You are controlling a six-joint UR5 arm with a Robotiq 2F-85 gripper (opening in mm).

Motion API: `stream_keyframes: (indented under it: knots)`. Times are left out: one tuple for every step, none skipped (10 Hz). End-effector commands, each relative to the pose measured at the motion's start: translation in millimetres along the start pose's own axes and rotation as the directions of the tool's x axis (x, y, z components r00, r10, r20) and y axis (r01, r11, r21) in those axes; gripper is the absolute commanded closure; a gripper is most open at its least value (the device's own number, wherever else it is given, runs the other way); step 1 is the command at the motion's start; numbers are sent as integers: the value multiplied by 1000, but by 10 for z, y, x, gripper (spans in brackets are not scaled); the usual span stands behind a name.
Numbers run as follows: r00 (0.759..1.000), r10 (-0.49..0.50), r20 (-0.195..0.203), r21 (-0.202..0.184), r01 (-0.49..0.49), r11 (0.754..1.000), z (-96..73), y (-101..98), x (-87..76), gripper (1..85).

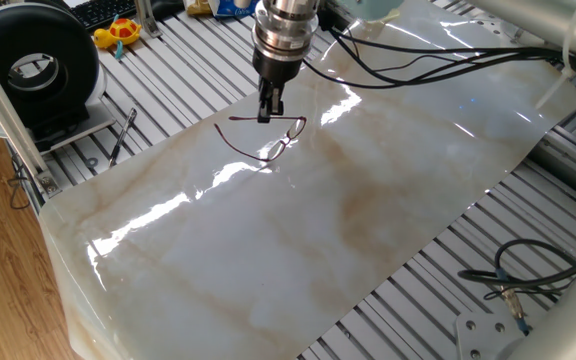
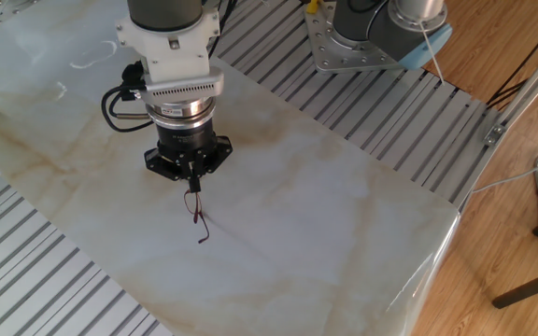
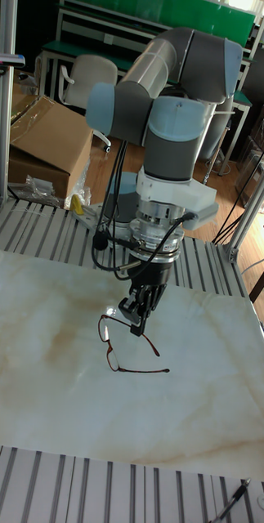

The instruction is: Unfold the leg of the glasses (with one hand)

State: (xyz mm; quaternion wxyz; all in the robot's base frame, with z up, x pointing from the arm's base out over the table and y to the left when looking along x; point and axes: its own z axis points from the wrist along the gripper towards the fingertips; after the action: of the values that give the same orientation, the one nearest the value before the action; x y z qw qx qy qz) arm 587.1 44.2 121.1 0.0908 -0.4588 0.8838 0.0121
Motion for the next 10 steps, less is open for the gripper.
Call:
stream_keyframes:
  knots:
    - [1000,6,15,-2,-6,1000,5,3,-43,843]
    - [1000,6,15,-2,-6,1000,7,2,-44,843]
    - [1000,4,16,-1,-4,1000,8,-1,-46,843]
    - [1000,5,18,0,-5,1000,8,-3,-51,843]
    - [1000,3,18,0,-3,1000,8,-3,-51,843]
    - [1000,1,18,2,-1,1000,9,-8,-50,843]
    - [1000,0,18,2,0,1000,11,-9,-51,843]
    - [1000,-1,16,3,1,1000,9,-12,-45,843]
    - [1000,-1,15,1,1,1000,7,-9,-40,843]
    - [1000,0,20,-2,0,1000,7,-1,-49,843]
